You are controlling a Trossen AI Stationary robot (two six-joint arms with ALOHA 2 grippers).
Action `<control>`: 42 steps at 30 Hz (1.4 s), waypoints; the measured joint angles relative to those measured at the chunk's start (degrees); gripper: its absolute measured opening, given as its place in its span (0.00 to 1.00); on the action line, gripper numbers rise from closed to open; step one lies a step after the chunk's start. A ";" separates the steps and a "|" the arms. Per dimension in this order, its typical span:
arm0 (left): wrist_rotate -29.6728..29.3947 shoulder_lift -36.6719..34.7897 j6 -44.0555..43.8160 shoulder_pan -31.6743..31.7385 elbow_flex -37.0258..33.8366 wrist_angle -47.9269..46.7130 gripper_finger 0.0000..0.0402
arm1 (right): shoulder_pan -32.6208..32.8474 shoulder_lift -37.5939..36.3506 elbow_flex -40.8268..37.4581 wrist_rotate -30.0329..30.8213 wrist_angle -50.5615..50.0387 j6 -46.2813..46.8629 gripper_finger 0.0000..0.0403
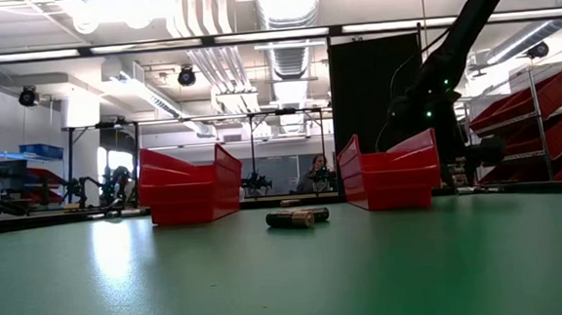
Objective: Sort batteries
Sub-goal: Put the silver battery into the right red bin
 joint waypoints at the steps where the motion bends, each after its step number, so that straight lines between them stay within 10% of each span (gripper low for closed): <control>1: 0.00 0.00 -0.02 0.00 0.00 0.02 0.45 | 0.17 0.00 -0.09 0.01 0.04 0.49 0.40; 42: 0.01 0.00 0.00 0.00 0.00 -0.37 0.45 | 6.52 -0.08 -4.76 2.73 -0.70 12.89 0.34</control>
